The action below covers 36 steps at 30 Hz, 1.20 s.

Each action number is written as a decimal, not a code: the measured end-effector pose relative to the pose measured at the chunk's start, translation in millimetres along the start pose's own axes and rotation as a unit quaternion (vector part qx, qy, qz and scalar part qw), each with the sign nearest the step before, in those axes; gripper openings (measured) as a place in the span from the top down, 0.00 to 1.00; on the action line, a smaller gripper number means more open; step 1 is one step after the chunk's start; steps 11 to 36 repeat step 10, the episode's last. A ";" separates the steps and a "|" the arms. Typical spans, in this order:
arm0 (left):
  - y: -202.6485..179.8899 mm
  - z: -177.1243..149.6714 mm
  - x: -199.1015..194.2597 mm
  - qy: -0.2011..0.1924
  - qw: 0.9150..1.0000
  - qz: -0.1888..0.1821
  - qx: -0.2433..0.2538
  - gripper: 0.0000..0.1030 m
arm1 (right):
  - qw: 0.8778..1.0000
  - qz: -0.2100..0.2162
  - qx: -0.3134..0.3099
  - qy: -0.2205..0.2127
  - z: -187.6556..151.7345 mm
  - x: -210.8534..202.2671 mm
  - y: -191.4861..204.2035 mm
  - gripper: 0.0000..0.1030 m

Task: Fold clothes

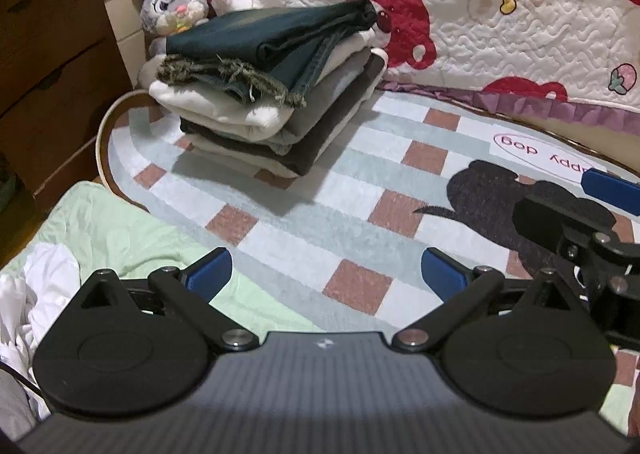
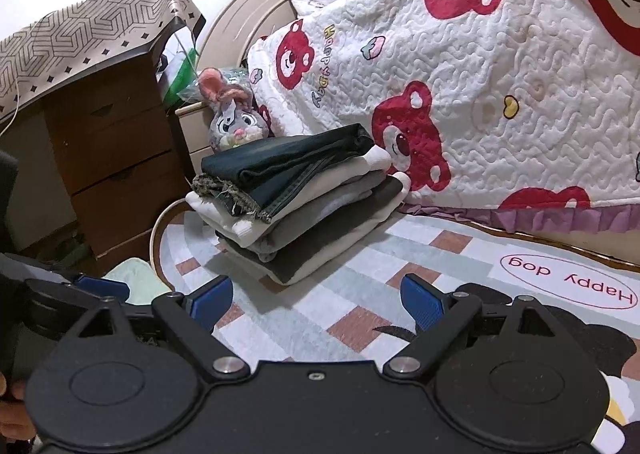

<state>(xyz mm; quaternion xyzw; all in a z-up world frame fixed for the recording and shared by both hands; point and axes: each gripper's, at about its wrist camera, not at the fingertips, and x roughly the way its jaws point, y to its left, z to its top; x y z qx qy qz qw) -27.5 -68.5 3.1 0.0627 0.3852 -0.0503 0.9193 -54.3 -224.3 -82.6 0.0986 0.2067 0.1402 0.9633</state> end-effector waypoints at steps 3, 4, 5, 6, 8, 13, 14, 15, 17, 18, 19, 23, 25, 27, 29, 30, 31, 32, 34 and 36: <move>0.7 -0.4 0.2 0.003 1.000 0.000 0.002 0.00 | 1.000 0.001 -0.004 0.003 -0.5 1.0 2.5 0.09; 0.9 -0.5 0.0 0.003 1.000 0.001 0.002 0.00 | 1.000 0.001 -0.005 0.004 -0.5 1.3 3.2 0.09; 1.0 -0.6 -0.2 0.003 1.000 0.001 0.003 0.00 | 1.000 0.002 -0.006 0.004 -0.6 1.4 3.6 0.09; 1.2 -0.6 -0.4 0.003 1.000 0.002 0.004 0.00 | 1.000 0.002 -0.007 0.004 -0.7 1.4 3.9 0.09; 1.5 -0.8 -0.7 0.004 1.000 0.003 0.006 0.00 | 1.000 0.002 -0.008 0.005 -0.9 1.5 4.7 0.09; 2.1 -0.8 -1.0 0.004 1.000 0.004 0.008 0.00 | 1.000 0.003 -0.010 0.006 -1.1 1.7 5.5 0.09; 2.1 -0.8 -1.0 0.004 1.000 0.004 0.008 0.00 | 1.000 0.003 -0.010 0.006 -1.1 1.7 5.5 0.09; 2.1 -0.8 -1.0 0.004 1.000 0.004 0.008 0.00 | 1.000 0.003 -0.010 0.006 -1.1 1.7 5.5 0.09; 2.1 -0.8 -1.0 0.004 1.000 0.004 0.008 0.00 | 1.000 0.003 -0.010 0.006 -1.1 1.7 5.5 0.09; 2.1 -0.8 -1.0 0.004 1.000 0.004 0.008 0.00 | 1.000 0.003 -0.010 0.006 -1.1 1.7 5.5 0.09; 2.1 -0.8 -1.0 0.004 1.000 0.004 0.008 0.00 | 1.000 0.003 -0.010 0.006 -1.1 1.7 5.5 0.09; 2.1 -0.8 -1.0 0.004 1.000 0.004 0.008 0.00 | 1.000 0.003 -0.010 0.006 -1.1 1.7 5.5 0.09; 2.1 -0.8 -1.0 0.004 1.000 0.004 0.008 0.00 | 1.000 0.003 -0.010 0.006 -1.1 1.7 5.5 0.09; 2.1 -0.8 -1.0 0.004 1.000 0.004 0.008 0.00 | 1.000 0.003 -0.010 0.006 -1.1 1.7 5.5 0.09; 2.1 -0.8 -1.0 0.004 1.000 0.004 0.008 0.00 | 1.000 0.003 -0.010 0.006 -1.1 1.7 5.5 0.09; 2.1 -0.8 -1.0 0.004 1.000 0.004 0.008 0.00 | 1.000 0.003 -0.010 0.006 -1.1 1.7 5.5 0.09; 2.1 -0.8 -1.0 0.004 1.000 0.004 0.008 0.00 | 1.000 0.003 -0.010 0.006 -1.1 1.7 5.5 0.09; 2.1 -0.8 -1.0 0.004 1.000 0.004 0.008 0.00 | 1.000 0.003 -0.010 0.006 -1.1 1.7 5.5 0.09; 2.1 -0.8 -1.0 0.004 1.000 0.004 0.008 0.00 | 1.000 0.003 -0.010 0.006 -1.1 1.7 5.5 0.09; 2.1 -0.8 -1.0 0.004 1.000 0.004 0.008 0.00 | 1.000 0.003 -0.010 0.006 -1.1 1.7 5.5 0.09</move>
